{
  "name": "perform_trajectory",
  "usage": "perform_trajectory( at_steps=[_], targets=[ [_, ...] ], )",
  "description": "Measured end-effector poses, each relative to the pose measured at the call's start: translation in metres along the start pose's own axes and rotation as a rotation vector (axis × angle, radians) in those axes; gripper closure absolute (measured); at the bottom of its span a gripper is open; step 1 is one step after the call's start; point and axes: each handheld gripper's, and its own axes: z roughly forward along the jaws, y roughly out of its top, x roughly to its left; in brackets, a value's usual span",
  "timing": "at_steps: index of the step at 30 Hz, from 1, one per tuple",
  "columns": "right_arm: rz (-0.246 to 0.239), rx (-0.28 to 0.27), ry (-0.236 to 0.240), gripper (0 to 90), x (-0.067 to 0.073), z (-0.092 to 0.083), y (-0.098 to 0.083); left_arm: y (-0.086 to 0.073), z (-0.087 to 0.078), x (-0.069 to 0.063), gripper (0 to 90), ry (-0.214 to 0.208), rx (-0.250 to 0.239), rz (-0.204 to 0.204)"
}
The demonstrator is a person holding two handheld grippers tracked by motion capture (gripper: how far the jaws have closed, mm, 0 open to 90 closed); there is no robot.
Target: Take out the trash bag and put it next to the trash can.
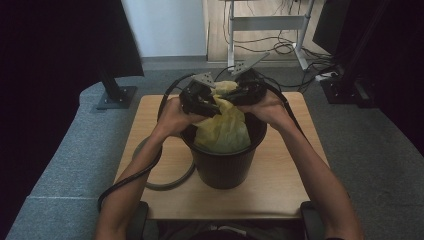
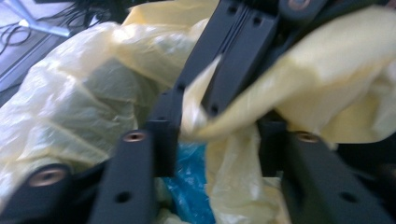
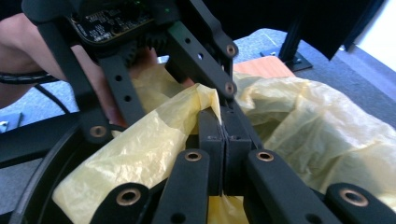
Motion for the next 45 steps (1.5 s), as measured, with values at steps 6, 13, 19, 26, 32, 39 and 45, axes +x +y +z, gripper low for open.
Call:
perform_trajectory(
  at_steps=[6,13,19,26,32,39,45],
  targets=[
    [0.015,-0.013,-0.034,70.6,-0.003,-0.005,0.0,-0.008,-0.001,0.005,84.6,-0.005,0.004,-0.034],
    [0.037,-0.052,-0.117,26.2,-0.01,-0.03,-0.002,-0.02,-0.017,0.011,86.2,0.002,-0.012,-0.067],
    [0.08,-0.047,-0.172,13.4,-0.027,-0.042,-0.011,-0.036,-0.037,0.011,86.2,-0.022,-0.049,-0.096],
    [0.071,0.011,-0.114,9.3,-0.042,-0.023,-0.024,-0.046,-0.052,0.008,86.1,-0.096,-0.097,-0.073],
    [0.025,0.042,0.095,13.5,-0.036,0.012,-0.027,-0.04,-0.057,0.005,85.9,-0.102,-0.106,-0.043],
    [-0.053,0.021,0.218,16.4,-0.013,0.03,-0.013,-0.025,-0.048,0.006,85.4,-0.039,-0.086,-0.041],
    [-0.085,0.051,0.163,49.5,0.004,0.037,-0.007,-0.016,-0.032,0.006,83.1,-0.045,-0.094,-0.047]
  ],
)
